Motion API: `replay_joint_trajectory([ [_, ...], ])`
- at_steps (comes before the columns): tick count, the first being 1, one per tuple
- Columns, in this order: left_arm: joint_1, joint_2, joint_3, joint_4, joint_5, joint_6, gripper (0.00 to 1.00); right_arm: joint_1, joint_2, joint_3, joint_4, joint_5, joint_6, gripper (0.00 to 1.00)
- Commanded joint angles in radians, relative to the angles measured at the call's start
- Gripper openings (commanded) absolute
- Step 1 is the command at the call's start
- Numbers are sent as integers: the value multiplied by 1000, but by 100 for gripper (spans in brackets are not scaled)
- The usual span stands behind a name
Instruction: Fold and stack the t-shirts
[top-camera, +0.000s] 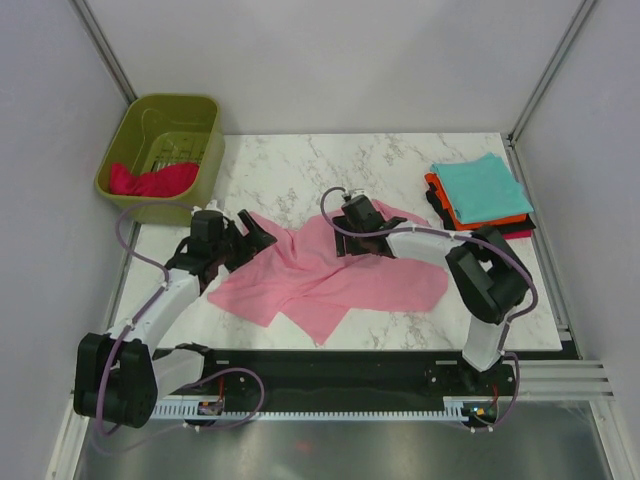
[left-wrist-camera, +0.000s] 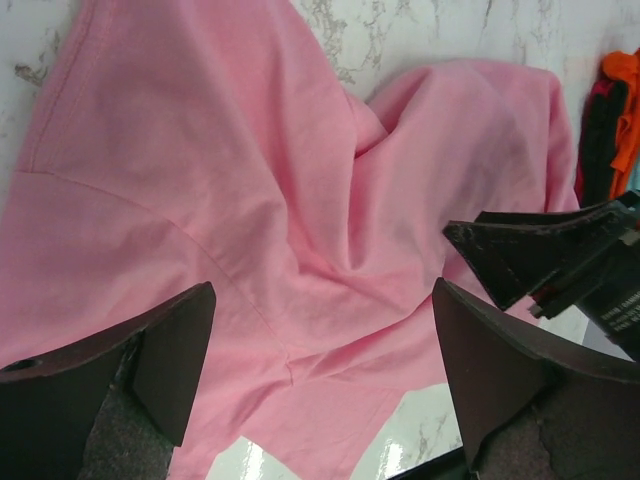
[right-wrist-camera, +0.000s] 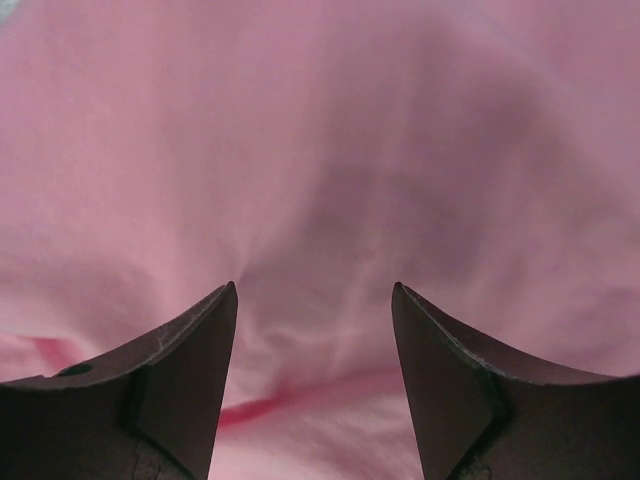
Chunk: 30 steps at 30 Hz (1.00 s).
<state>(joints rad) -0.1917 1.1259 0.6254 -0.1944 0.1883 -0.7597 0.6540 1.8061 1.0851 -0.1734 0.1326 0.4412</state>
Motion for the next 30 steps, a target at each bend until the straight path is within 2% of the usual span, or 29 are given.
replay_joint_trajectory([
  [1,3,-5,27,102,68,-21,96,41,58,97,-14,73,-32,72],
  [5,3,-23,20,108,118,-29,95,49,215,244,-89,114,-32,71],
  [10,3,-69,-4,110,79,-43,95,33,360,401,-147,180,-47,71],
  [13,3,-69,-3,107,69,-38,95,-4,479,560,-190,190,-47,69],
  [16,3,-75,2,96,56,-11,93,-45,640,792,-254,187,-32,67],
  [17,3,-80,2,92,40,-3,93,-60,729,940,-306,190,-29,67],
  [18,1,-84,-9,92,33,3,93,-66,771,1016,-334,193,-24,67],
  [20,1,-86,-16,92,22,23,93,-80,849,1180,-383,190,-3,70],
  [22,-2,-77,-19,87,20,37,93,-97,846,1207,-385,168,17,74],
  [23,-5,-65,-23,85,19,37,93,-102,805,1185,-368,159,19,79],
  [25,-8,-49,-18,70,16,40,91,-100,725,1118,-316,136,-4,82],
  [27,-25,-23,-1,49,-7,52,89,-99,577,971,-226,139,-36,87],
  [30,-51,3,26,-10,-94,75,89,-97,379,771,-149,134,-61,88],
])
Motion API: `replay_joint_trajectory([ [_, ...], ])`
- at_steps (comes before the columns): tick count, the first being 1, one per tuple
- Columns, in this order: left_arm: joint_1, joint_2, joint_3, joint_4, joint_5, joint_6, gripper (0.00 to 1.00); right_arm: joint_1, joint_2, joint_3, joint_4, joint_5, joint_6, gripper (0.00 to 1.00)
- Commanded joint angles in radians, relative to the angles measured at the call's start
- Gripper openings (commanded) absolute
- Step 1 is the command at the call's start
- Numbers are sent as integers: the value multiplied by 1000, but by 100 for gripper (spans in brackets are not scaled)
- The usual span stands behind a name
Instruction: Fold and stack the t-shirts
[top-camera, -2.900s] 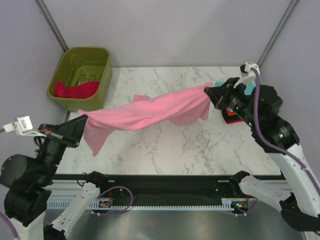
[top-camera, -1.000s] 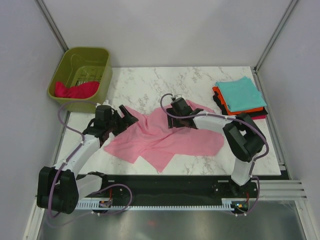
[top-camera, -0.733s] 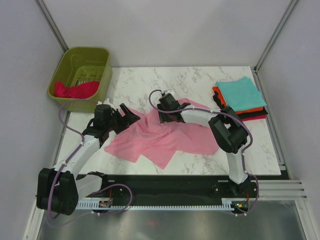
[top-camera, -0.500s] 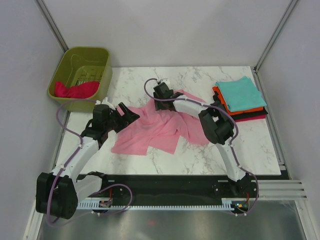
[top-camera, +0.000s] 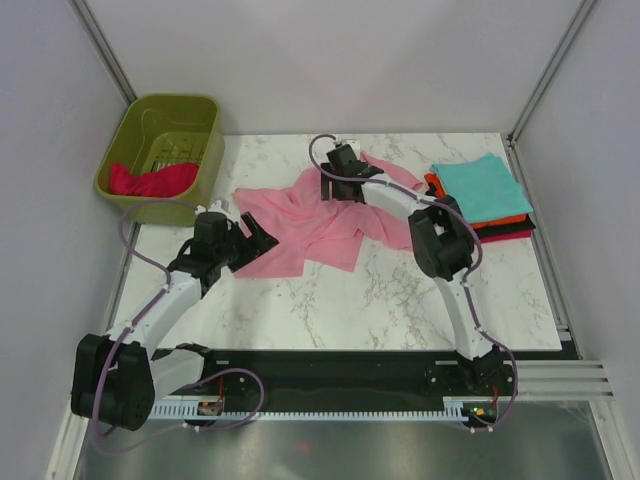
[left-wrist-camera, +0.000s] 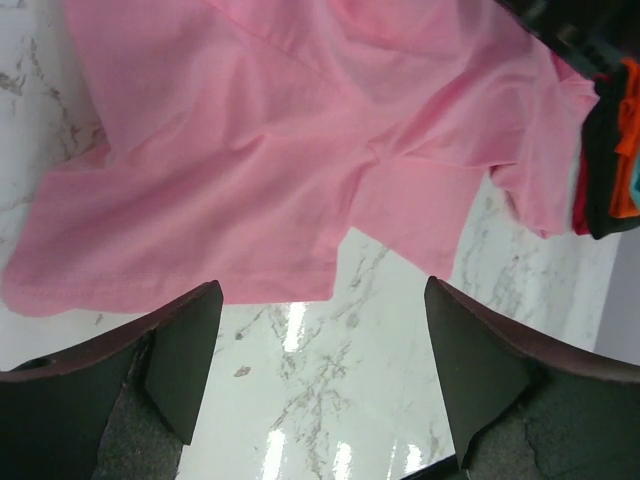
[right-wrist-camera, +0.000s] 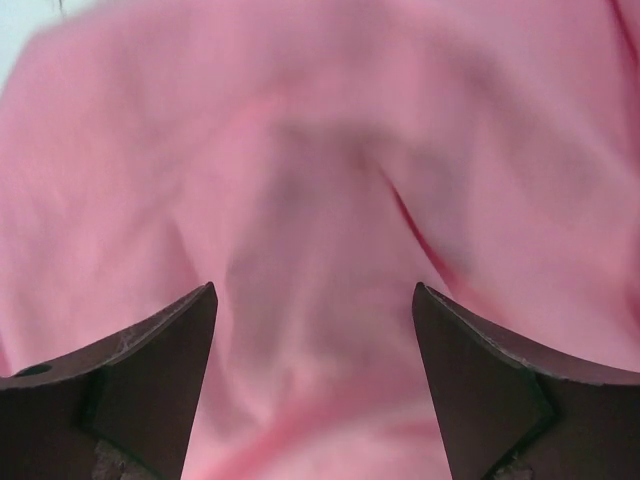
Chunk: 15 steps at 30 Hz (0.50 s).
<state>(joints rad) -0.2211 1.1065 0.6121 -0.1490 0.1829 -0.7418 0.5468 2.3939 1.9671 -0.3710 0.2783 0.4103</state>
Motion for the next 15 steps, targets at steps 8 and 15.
replay_joint_trajectory([
  [8,-20,-2,38,-129,-279,61,89,12,-724,-765,208,91,21,86],
  [15,-1,-45,11,-158,-339,21,85,-18,-975,-1079,210,217,148,78],
])
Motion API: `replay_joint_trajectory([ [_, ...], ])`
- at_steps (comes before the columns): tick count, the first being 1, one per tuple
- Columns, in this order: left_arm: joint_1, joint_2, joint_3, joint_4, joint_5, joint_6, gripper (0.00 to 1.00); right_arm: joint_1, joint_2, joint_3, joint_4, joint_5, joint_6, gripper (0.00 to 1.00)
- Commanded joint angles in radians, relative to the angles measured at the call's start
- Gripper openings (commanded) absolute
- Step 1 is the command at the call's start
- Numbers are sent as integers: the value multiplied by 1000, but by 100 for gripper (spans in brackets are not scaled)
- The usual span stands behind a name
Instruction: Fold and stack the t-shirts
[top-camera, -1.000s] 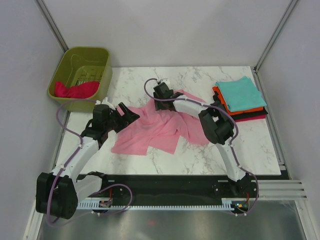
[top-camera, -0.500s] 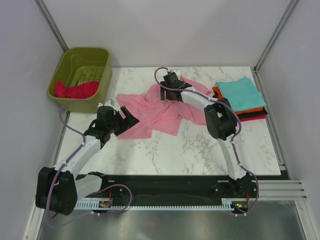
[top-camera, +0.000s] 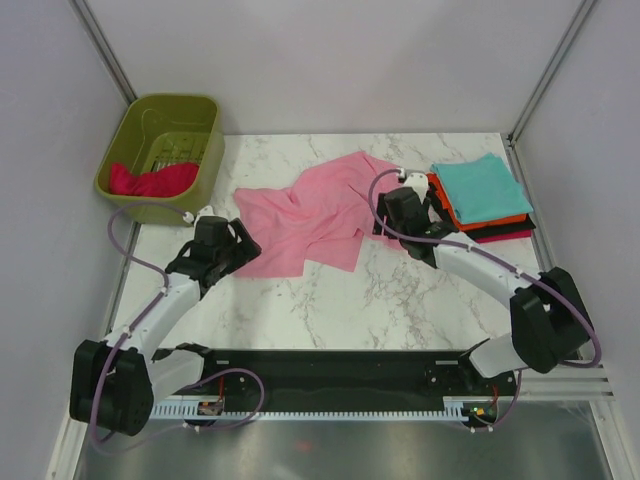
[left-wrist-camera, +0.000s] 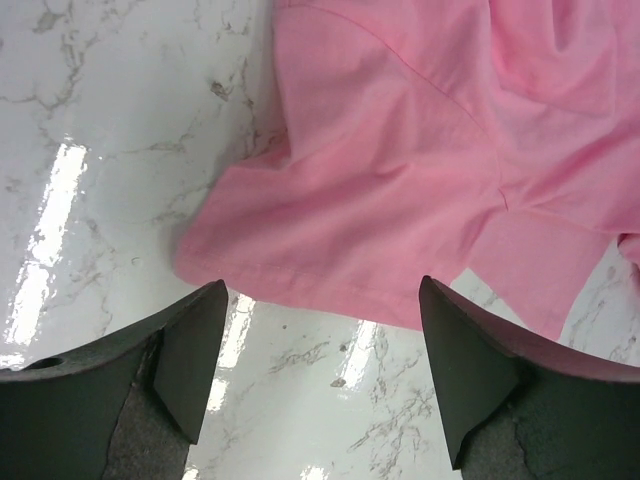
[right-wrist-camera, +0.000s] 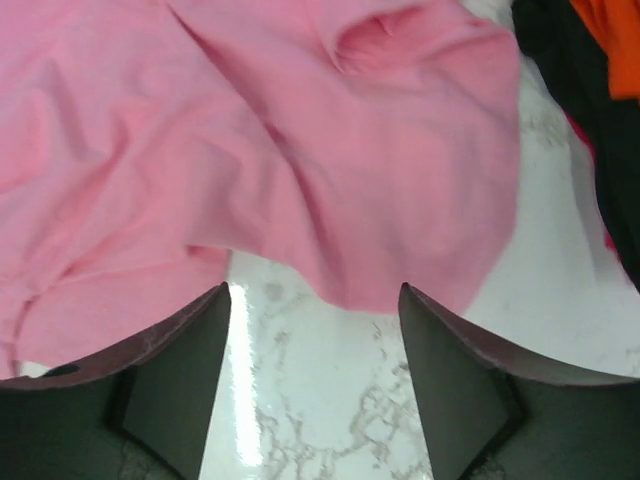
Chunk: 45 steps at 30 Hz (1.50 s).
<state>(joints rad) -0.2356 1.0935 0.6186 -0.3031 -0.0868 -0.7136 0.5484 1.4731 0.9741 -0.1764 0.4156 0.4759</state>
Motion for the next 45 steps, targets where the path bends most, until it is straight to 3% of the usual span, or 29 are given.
replay_joint_trajectory([
  [1,19,-35,3,-4,-70,-7,84,-25,-91,-133,21,90,95,74],
  [6,22,-35,0,-10,-82,-17,83,-108,-139,-229,55,97,142,66],
  [12,36,-24,15,-79,-156,-69,80,-119,-48,-229,71,107,142,58],
  [13,39,-23,15,-82,-156,-72,80,-119,-27,-221,71,106,139,52],
  [24,79,68,26,-73,-71,-66,79,-128,99,-172,84,103,132,56],
  [27,79,72,35,-73,-56,-46,78,-133,150,-141,60,152,141,49],
  [28,78,65,32,-68,-60,-43,78,-133,162,-127,39,176,147,38],
  [31,76,37,12,-59,-73,-43,79,-134,162,-118,22,236,148,19],
  [34,76,55,12,-57,-85,-53,80,-134,148,-107,3,270,142,15],
  [42,81,216,70,-134,-140,-93,77,-134,86,-124,-5,281,145,17],
  [45,81,249,82,-128,-130,-90,71,-133,78,-130,-3,270,147,17],
])
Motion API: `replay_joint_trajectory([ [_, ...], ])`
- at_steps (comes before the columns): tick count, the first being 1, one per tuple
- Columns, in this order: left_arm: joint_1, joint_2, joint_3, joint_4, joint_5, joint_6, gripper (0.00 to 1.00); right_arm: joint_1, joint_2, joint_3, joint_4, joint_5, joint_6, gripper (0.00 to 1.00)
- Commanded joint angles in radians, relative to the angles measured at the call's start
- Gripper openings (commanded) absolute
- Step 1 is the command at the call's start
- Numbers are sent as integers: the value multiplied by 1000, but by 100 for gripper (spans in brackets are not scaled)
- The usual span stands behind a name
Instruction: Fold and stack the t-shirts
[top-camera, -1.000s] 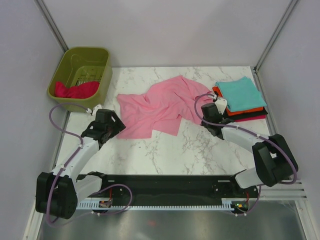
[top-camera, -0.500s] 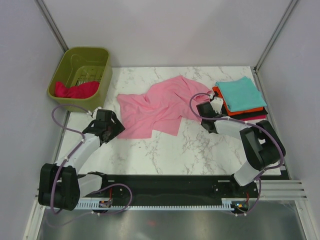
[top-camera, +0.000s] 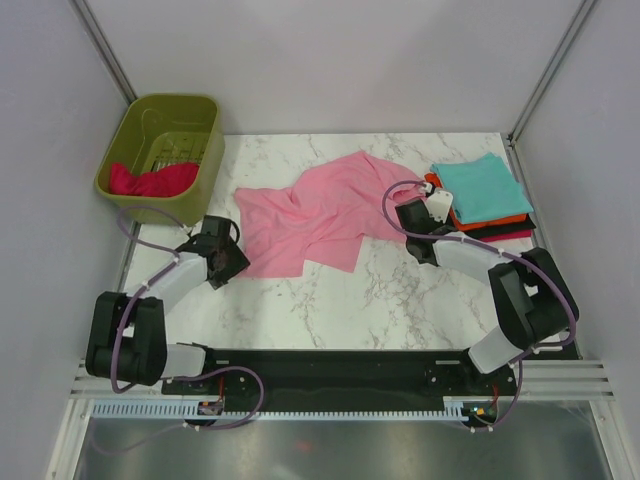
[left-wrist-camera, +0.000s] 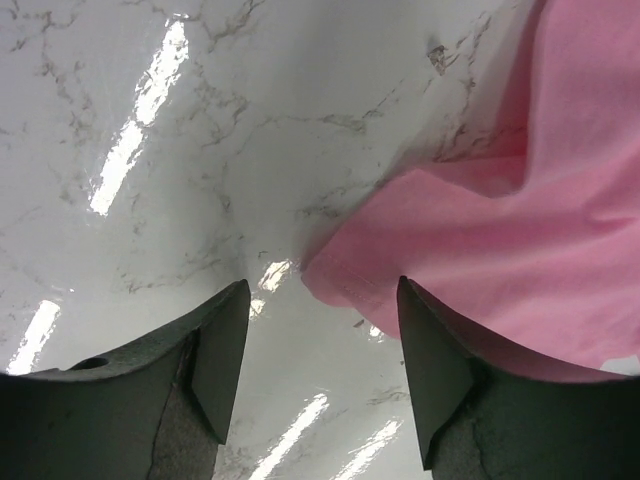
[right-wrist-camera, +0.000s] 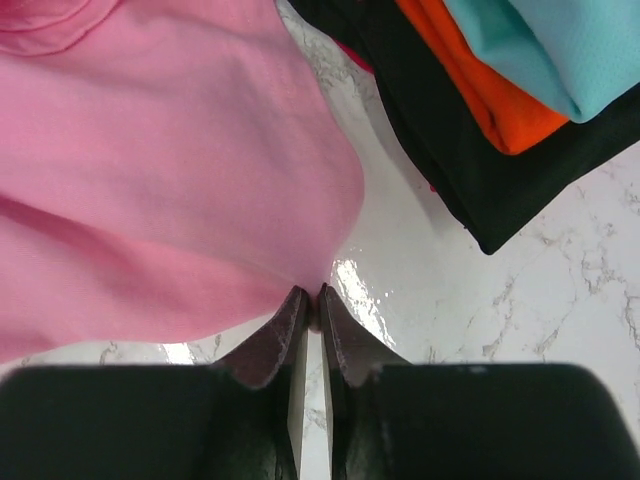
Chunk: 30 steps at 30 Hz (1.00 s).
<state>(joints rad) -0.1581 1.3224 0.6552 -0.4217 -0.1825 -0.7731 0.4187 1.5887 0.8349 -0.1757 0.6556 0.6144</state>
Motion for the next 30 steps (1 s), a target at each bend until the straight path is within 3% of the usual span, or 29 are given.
replay_joint_trajectory([
  [1,3,40,50,-9,-26,-29,67,-3,-39,9,-1,29,10,17],
  [5,3,67,38,41,29,-5,49,-3,-49,4,1,18,11,17],
  [6,3,73,31,56,50,1,40,-3,-50,4,2,13,11,17],
  [7,3,80,29,73,69,3,22,-3,-52,3,5,9,8,15],
  [8,3,98,32,74,75,12,11,-4,-52,3,7,3,5,14],
  [9,3,103,41,70,83,15,2,-3,-58,1,11,-11,-1,8],
  [12,8,75,47,55,55,17,2,-3,-64,6,30,-78,-50,1],
  [14,8,22,41,32,20,2,2,15,-61,9,38,-91,-76,2],
  [17,20,-133,3,9,-55,-41,2,31,-39,33,10,-79,-87,16],
  [18,41,-228,-29,11,-76,-51,2,28,-36,29,4,-64,-64,55],
  [19,54,-268,-48,11,-83,-61,2,19,-39,23,4,-51,-53,76],
  [21,87,-345,-81,15,-89,-87,2,-9,-41,7,8,-82,-36,90],
  [26,129,-410,-114,-6,-100,-118,2,-46,-48,-10,16,-140,-22,89],
  [30,143,-374,-100,-20,-94,-126,2,-47,-96,-52,57,-186,-44,83],
])
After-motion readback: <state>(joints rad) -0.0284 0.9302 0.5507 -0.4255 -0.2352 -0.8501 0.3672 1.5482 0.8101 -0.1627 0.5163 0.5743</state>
